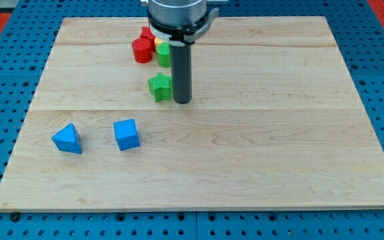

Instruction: Move green star into red circle

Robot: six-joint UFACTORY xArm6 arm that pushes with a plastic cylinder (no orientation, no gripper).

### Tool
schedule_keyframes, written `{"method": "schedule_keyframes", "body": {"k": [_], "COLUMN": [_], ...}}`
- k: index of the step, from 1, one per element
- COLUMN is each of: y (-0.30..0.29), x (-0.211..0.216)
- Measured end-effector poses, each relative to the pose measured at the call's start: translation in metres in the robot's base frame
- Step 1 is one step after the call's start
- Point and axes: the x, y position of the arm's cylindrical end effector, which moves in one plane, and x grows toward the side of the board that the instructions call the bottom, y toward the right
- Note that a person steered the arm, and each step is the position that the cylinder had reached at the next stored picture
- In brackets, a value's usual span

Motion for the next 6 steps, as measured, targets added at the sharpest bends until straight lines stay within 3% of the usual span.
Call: {"method": "schedule_keyframes", "body": {"k": [1,2,4,6], "y": [-0.014,-0.028,0.02,-0.052], "x": [-0.019,-0.077,-0.039,-0.034]}}
